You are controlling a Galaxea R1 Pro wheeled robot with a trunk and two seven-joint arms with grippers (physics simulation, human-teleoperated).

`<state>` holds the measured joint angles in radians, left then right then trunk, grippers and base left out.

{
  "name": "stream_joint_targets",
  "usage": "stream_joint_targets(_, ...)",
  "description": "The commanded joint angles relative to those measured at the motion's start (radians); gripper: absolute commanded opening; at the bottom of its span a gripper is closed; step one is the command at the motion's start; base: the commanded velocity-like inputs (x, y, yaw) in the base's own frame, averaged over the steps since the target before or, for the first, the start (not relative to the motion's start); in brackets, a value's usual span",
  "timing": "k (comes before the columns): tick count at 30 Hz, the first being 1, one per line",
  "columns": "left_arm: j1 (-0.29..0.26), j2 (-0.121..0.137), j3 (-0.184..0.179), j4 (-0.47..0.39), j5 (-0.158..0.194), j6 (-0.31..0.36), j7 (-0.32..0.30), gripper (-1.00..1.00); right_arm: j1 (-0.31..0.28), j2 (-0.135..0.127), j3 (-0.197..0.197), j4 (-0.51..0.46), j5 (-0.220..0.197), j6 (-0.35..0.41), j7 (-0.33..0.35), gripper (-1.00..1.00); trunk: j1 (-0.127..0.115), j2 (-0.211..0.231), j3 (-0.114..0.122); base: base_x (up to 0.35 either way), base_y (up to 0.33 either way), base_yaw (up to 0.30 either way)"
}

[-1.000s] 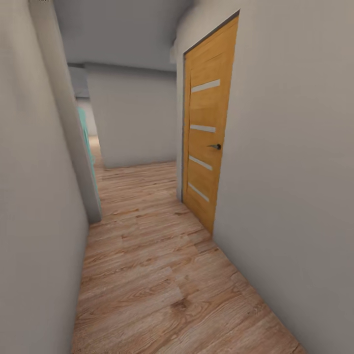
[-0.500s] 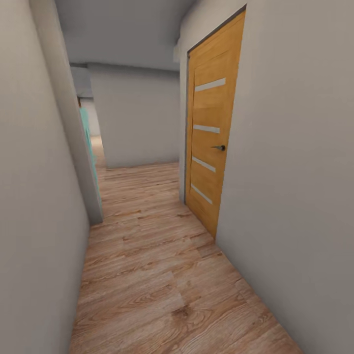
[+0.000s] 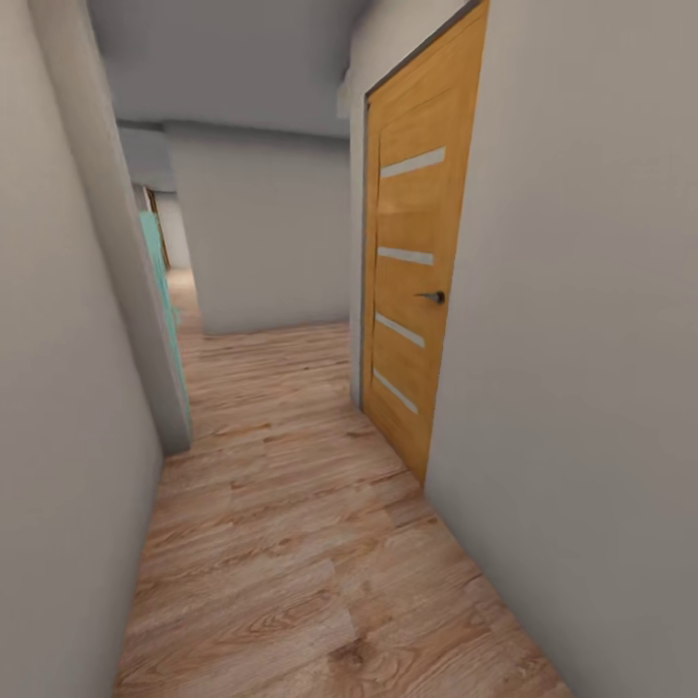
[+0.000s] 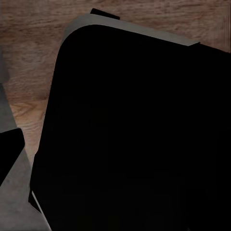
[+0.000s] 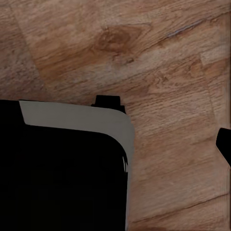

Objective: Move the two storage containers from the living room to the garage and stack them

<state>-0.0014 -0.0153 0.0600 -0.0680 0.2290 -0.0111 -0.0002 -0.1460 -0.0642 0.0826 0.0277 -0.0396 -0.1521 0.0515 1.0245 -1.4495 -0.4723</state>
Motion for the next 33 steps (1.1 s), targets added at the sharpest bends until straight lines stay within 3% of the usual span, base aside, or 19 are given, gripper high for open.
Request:
stream_joint_targets(1, 0.0, 0.0, 0.006, 0.0, 0.002, -0.001, 0.0, 1.0, -0.001, 0.0, 0.008, 0.003, -0.004, -0.007, 0.003, 1.0, 0.001, 0.0, -0.001, 0.306, -0.088, 0.0)
stream_joint_targets(9, 0.0, 0.0, 0.006, 0.0, 0.004, -0.001, 0.0, 1.0, -0.001, 0.001, 0.012, 0.003, -0.003, -0.002, 0.002, 1.0, 0.001, 0.0, -0.001, 0.306, -0.087, 0.08)
stream_joint_targets(33, 0.0, 0.001, 0.006, -0.001, 0.004, -0.001, 0.0, 1.0, -0.001, 0.0, 0.006, 0.003, -0.004, -0.009, 0.002, 1.0, 0.001, 0.0, -0.001, 0.306, -0.088, 0.268)
